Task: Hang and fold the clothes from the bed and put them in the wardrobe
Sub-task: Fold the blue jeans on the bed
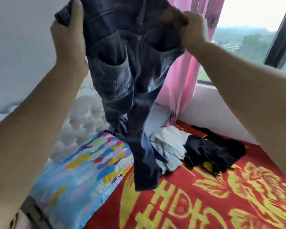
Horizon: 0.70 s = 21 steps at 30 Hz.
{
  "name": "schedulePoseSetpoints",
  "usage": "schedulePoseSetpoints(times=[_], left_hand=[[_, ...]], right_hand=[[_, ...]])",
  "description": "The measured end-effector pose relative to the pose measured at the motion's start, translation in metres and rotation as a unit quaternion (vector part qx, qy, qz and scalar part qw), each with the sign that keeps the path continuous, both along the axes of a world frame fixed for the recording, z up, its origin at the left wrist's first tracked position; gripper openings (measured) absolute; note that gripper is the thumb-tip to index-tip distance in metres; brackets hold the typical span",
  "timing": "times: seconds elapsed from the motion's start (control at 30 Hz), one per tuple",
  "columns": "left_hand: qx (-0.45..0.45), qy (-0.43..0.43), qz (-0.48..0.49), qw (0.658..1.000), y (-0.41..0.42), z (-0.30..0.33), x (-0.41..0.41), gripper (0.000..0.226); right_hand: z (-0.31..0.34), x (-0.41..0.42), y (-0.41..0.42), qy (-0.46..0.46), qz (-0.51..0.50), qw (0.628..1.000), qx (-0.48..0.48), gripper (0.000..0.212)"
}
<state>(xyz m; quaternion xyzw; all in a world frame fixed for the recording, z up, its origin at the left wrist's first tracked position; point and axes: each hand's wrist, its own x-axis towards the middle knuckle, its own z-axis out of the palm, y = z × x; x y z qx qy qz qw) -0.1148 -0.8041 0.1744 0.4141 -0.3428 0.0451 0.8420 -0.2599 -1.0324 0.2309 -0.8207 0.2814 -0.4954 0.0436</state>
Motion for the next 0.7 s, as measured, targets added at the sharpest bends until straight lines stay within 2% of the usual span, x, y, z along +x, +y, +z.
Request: schedulePoseSetpoints(times=[0.07, 0.17, 0.23, 0.3, 0.33, 0.37, 0.47, 0.5, 0.53, 0.57, 0.6, 0.67, 0.7], left_hand=[[0.062, -0.029, -0.028, 0.997, -0.011, -0.014, -0.019, 0.041], [0.234, -0.105, -0.074, 0.964, -0.048, -0.095, -0.078, 0.014], [0.313, -0.207, -0.136, 0.917, -0.066, -0.179, -0.133, 0.011], [0.398, -0.278, -0.208, 0.849, -0.073, -0.265, -0.190, 0.022], [0.450, -0.315, -0.238, 0.801, -0.073, -0.308, -0.217, 0.029], [0.509, -0.345, -0.283, 0.736, -0.071, -0.349, -0.243, 0.033], [0.657, -0.350, -0.445, 0.498, -0.057, -0.456, -0.319, 0.050], [0.683, -0.334, -0.483, 0.435, -0.053, -0.487, -0.341, 0.055], [0.700, -0.318, -0.496, 0.403, -0.053, -0.513, -0.360, 0.056], [0.722, -0.303, -0.492, 0.380, -0.056, -0.539, -0.379, 0.051], [0.746, -0.283, -0.472, 0.374, -0.060, -0.563, -0.396, 0.044], [0.786, -0.243, -0.406, 0.398, -0.073, -0.608, -0.426, 0.039], [0.801, -0.229, -0.371, 0.409, -0.077, -0.630, -0.439, 0.044]], right_hand=[[-0.014, -0.026, -0.023, 0.047, 0.017, 0.998, 0.040, 0.029], [-0.078, -0.084, -0.057, 0.146, 0.041, 0.978, 0.142, 0.019], [-0.144, -0.134, -0.085, 0.242, 0.008, 0.962, 0.128, 0.019], [-0.223, -0.188, -0.102, 0.356, -0.030, 0.928, 0.101, 0.022], [-0.267, -0.218, -0.111, 0.412, -0.043, 0.904, 0.108, 0.033], [-0.310, -0.250, -0.112, 0.467, -0.056, 0.872, 0.135, 0.041], [-0.432, -0.363, -0.105, 0.569, -0.118, 0.764, 0.280, 0.053], [-0.470, -0.403, -0.099, 0.591, -0.123, 0.723, 0.336, 0.055], [-0.504, -0.438, -0.095, 0.604, -0.119, 0.685, 0.389, 0.056], [-0.536, -0.469, -0.089, 0.611, -0.113, 0.648, 0.439, 0.056], [-0.566, -0.493, -0.084, 0.612, -0.107, 0.620, 0.480, 0.054], [-0.620, -0.516, -0.074, 0.589, -0.096, 0.594, 0.539, 0.047], [-0.646, -0.517, -0.068, 0.562, -0.093, 0.597, 0.565, 0.043]])
